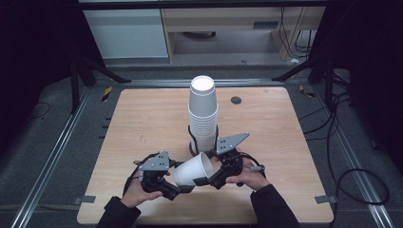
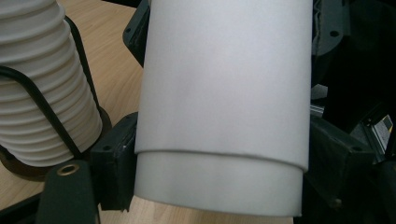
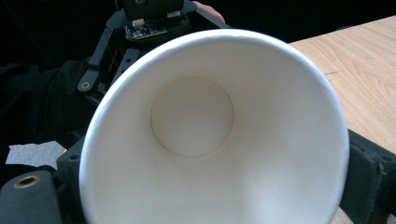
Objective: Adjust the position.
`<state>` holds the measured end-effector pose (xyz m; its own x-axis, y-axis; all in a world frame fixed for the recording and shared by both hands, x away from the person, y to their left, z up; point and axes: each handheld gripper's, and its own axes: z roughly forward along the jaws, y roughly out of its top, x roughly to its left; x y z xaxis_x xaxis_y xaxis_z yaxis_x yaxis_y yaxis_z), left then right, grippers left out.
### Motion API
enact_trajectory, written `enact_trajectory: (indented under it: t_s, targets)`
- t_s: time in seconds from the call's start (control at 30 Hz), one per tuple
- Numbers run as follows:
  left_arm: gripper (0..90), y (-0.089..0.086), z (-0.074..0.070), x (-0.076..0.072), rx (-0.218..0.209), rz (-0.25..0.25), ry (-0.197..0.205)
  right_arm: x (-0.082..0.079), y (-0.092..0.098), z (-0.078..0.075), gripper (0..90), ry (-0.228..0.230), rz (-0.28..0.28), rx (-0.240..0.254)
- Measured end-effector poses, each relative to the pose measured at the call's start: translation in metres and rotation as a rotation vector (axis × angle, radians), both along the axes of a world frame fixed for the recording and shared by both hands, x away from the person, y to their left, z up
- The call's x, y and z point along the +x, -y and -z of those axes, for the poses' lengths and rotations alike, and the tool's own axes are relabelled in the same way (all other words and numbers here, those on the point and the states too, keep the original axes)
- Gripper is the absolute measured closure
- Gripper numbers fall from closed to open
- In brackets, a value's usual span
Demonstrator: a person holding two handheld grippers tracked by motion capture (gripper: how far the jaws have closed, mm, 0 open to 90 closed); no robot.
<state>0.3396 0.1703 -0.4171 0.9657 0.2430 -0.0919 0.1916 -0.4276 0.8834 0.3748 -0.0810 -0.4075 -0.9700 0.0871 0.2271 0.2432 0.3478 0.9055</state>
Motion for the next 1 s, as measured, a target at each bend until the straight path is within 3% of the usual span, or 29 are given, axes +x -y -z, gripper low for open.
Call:
enact_trajectory:
  t_s: [0.23,0.5,0.63,0.73,1.0]
  targets:
    - [16.0,0.001,0.0,-0.001,0.044,-0.014,0.005,0.0,0.005,-0.005,9.4,0.027,0.024,-0.02]
    - [13.9,-0.002,-0.003,0.0,0.088,-0.049,0.016,-0.001,0.009,-0.018,9.2,0.082,0.061,-0.079]
    - [12.8,-0.003,-0.003,0.001,0.117,-0.074,0.026,0.001,0.0,-0.024,9.1,0.121,0.069,-0.167]
    - [12.8,-0.005,-0.001,0.003,0.124,-0.079,0.022,0.002,-0.012,-0.028,9.0,0.141,0.044,-0.221]
    - [12.9,-0.003,0.001,0.003,0.173,-0.08,0.028,0.005,-0.04,-0.024,8.8,0.142,-0.005,-0.323]
